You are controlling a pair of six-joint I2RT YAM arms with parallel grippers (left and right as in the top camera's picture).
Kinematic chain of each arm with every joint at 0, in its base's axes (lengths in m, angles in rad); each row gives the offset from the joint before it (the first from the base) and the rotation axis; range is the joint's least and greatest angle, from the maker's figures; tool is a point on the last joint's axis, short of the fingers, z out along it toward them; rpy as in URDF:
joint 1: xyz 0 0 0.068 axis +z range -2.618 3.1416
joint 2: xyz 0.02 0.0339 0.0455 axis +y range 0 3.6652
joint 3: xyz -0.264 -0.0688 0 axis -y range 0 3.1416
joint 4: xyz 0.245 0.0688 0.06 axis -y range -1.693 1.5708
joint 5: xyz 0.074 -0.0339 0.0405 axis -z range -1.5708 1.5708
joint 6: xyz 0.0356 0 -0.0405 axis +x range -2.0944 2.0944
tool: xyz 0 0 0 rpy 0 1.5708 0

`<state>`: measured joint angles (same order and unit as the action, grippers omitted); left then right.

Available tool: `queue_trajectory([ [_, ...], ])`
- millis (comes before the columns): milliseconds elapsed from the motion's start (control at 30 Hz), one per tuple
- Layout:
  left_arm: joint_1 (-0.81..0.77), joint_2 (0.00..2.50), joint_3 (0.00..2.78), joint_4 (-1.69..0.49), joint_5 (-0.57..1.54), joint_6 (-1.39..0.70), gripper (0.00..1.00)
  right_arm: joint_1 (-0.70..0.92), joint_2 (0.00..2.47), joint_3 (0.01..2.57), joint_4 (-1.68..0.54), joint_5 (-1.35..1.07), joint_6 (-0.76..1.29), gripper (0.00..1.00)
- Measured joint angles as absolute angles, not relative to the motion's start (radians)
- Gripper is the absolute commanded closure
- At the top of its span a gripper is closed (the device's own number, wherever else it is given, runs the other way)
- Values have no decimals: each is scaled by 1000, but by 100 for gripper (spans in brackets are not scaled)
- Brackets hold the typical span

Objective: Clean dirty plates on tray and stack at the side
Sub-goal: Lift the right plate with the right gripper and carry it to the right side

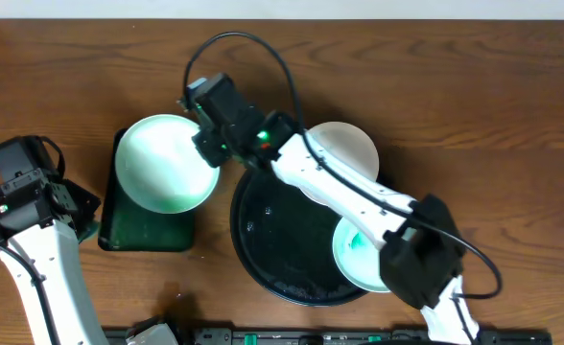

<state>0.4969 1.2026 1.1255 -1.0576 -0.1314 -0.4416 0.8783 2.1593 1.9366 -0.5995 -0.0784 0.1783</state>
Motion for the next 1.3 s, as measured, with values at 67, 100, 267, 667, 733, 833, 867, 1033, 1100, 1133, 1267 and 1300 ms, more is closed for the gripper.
queue_trajectory([
  [67, 497, 1203, 1126, -1047, -99, -427, 93, 892, 2191, 1961, -600, -78, 177, 99],
  [100, 497, 1203, 1126, -1045, -80, -414, 93, 898, 2210, 1974, -598, -79, 176, 99],
  [267, 497, 1203, 1126, -1034, -4, -361, 93, 923, 2262, 1987, -556, -80, 173, 99],
  [667, 498, 1203, 1126, -1024, 51, -332, 93, 988, 2284, 2003, -467, 28, 44, 99],
  [733, 498, 1203, 1126, -1024, 54, -332, 93, 1003, 2284, 2003, -458, 73, 5, 99],
  [833, 498, 1203, 1126, -1024, 54, -332, 93, 1029, 2284, 2003, -442, 159, -65, 99],
  [867, 498, 1203, 1126, -1024, 54, -332, 93, 1038, 2284, 2003, -435, 187, -87, 99],
  [1033, 498, 1203, 1126, -1024, 55, -332, 93, 1074, 2284, 2003, -398, 335, -180, 99],
  [1100, 498, 1203, 1126, -1024, 54, -332, 93, 1076, 2284, 2003, -390, 374, -202, 99],
  [1133, 498, 1203, 1126, -1024, 54, -332, 93, 1076, 2284, 2003, -383, 398, -215, 99],
  [1267, 498, 1203, 1126, -1024, 54, -332, 93, 1075, 2284, 2003, -351, 495, -267, 99],
  [1300, 498, 1203, 1126, -1024, 54, -332, 92, 1075, 2284, 2003, -340, 521, -283, 99],
])
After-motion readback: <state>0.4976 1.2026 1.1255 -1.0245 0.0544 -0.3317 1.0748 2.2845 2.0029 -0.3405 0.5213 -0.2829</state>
